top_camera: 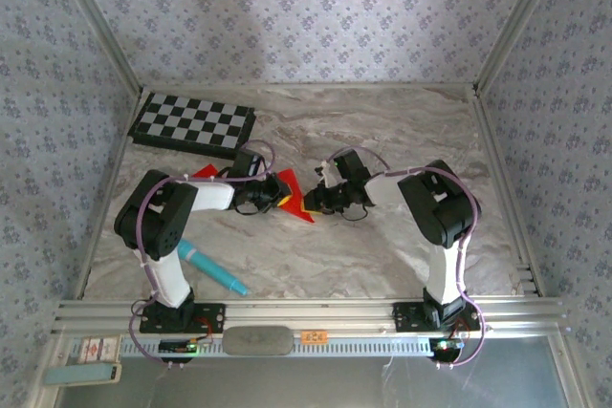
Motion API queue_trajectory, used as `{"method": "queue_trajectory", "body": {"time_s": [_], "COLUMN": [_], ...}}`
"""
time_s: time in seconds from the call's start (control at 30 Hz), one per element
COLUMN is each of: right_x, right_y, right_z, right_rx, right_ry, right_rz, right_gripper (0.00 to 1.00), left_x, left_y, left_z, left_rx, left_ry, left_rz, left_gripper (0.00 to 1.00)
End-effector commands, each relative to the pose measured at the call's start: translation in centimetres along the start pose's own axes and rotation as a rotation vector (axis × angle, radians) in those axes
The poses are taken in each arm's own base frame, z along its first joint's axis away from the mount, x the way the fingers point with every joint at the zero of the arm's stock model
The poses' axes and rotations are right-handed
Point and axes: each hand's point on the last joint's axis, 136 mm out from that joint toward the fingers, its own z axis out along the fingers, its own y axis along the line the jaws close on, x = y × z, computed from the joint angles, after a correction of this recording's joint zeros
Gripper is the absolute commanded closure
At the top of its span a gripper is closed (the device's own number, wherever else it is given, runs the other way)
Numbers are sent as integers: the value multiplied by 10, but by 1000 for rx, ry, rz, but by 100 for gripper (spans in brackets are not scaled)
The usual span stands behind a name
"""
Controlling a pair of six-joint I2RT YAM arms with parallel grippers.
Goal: Fold a paper plane with a square sheet of paper (pick it up from the middle)
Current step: Fourth fold the wing at the center of the table.
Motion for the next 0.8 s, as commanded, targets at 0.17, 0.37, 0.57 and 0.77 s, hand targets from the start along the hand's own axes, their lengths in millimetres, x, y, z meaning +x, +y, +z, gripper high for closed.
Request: {"method": "queue_trajectory", "body": {"time_s": [0.17, 0.37, 0.57, 0.77], "right_x": [14, 20, 22, 25], "right_y": [-12, -25, -33, -38], "right_z": [-7, -2, 0, 1], "right_rx": [61, 91, 115, 130], "right_ry": [41, 55, 61, 70], "right_rz": [45, 65, 71, 80], "right_gripper": [82, 84, 85, 88], "left_x": [-3, -3, -3, -3], "left_y": [-10, -14, -18, -18], "left_z": [0, 0, 1, 4], "left_rx": [15, 27, 39, 37], "left_ry": [8, 14, 27, 36], "left_rz": [26, 34, 44, 40], "left_gripper": [89, 87, 86, 85]}}
